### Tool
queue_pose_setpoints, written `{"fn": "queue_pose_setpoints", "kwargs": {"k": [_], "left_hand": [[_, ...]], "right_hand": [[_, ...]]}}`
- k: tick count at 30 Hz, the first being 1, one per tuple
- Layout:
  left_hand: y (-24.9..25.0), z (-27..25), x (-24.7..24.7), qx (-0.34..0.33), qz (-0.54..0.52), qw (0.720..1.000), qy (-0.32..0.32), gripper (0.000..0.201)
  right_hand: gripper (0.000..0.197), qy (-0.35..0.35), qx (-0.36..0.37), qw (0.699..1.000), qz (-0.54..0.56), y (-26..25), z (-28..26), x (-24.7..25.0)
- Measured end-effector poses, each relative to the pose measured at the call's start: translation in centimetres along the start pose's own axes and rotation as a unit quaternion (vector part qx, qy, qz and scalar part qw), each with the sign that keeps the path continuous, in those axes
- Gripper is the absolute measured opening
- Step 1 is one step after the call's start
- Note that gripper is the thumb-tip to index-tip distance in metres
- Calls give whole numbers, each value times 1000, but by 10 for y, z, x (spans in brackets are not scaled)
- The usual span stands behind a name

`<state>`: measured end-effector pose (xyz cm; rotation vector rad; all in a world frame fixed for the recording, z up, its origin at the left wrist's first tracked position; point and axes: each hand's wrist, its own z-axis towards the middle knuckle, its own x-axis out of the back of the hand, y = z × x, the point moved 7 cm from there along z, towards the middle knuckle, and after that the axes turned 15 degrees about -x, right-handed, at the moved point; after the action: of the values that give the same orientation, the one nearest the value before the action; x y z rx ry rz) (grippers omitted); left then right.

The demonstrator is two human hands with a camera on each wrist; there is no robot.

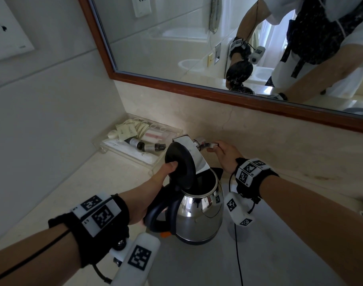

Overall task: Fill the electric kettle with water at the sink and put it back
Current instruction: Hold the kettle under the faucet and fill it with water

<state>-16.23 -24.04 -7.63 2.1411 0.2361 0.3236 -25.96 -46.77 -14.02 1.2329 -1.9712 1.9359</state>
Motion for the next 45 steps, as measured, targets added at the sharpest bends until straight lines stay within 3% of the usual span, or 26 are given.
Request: {"fn": "queue_pose_setpoints", "kwargs": {"k": [23,34,38,42,45], "left_hand": [[-1,1,0,-4,-6,1000,-2,62],[-5,7,-7,-1,3,1000,3,61],[-7,12,-13,1,4,1000,-2,62],[-12,17,-13,2,-5,1000,8,65],[-18,19,-14,14,-1,1000,5,69]], "right_hand": [[31,-9,-19,999,24,-3,-2,2],[29,-39,-33,998,-41,-13,-12,-1],[31,-64,-52,996,46,-4,-19,-6],[39,-114,-148,963,196,2,-27,-13],[35,-97,-185,935,287,11,-33,-9]]}}
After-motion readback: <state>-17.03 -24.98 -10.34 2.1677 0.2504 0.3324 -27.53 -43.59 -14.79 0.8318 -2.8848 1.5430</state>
